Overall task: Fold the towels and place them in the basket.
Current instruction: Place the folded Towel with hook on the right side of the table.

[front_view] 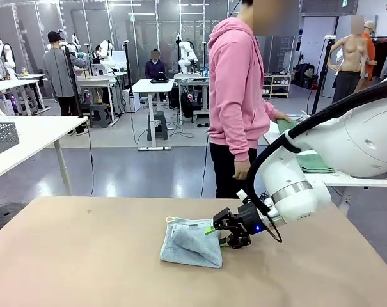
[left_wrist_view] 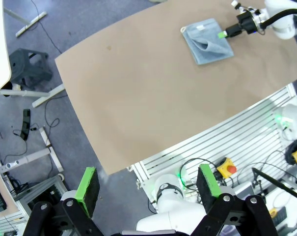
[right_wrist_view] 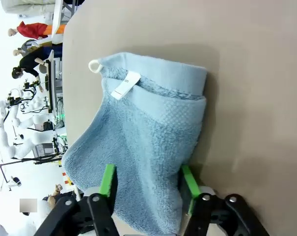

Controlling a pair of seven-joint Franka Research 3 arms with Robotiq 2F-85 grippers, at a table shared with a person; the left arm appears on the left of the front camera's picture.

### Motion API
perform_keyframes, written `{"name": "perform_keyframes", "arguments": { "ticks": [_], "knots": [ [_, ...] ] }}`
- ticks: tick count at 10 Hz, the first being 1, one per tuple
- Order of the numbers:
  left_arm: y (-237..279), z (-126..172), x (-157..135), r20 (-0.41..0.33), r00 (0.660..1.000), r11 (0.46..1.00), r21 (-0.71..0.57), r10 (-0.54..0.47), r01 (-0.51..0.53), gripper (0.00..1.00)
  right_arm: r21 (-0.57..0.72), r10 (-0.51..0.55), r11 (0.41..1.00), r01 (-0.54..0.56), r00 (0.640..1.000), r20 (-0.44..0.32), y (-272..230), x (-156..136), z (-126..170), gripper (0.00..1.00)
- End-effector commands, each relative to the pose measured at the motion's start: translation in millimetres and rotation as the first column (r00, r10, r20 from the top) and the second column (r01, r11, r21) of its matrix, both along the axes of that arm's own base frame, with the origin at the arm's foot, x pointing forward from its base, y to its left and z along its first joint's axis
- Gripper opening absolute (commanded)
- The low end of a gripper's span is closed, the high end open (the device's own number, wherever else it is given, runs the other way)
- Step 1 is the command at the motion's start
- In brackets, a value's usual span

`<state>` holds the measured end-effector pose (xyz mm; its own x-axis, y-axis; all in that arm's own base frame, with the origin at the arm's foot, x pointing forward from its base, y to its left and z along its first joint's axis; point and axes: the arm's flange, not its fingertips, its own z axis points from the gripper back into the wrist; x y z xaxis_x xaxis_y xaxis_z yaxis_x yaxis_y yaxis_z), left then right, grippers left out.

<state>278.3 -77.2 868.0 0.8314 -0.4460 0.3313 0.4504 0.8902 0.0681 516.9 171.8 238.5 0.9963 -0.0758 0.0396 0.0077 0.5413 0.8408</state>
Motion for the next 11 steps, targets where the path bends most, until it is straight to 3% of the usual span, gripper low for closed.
{"name": "perform_keyframes", "arguments": {
  "ticks": [1,6,11],
  "knots": [
    [2.2,-1.0,-3.7,0.0,1.0,1.0,0.003,-0.01,0.01,1.0,0.027,-0.015,1.0,0.014,0.999,0.03,8.3,2.3,-10.5,0.0],
    [2.2,-1.0,-3.7,0.0,1.0,1.0,0.003,-0.01,0.01,1.0,-0.011,-0.053,0.998,0.054,0.998,0.035,20.2,-6.3,-3.5,0.0],
    [2.2,-1.0,-3.7,0.0,1.0,1.0,0.003,-0.01,0.01,1.0,-0.096,-0.122,0.988,0.124,0.992,0.028,26.0,-21.7,23.3,0.0]
  ]
}}
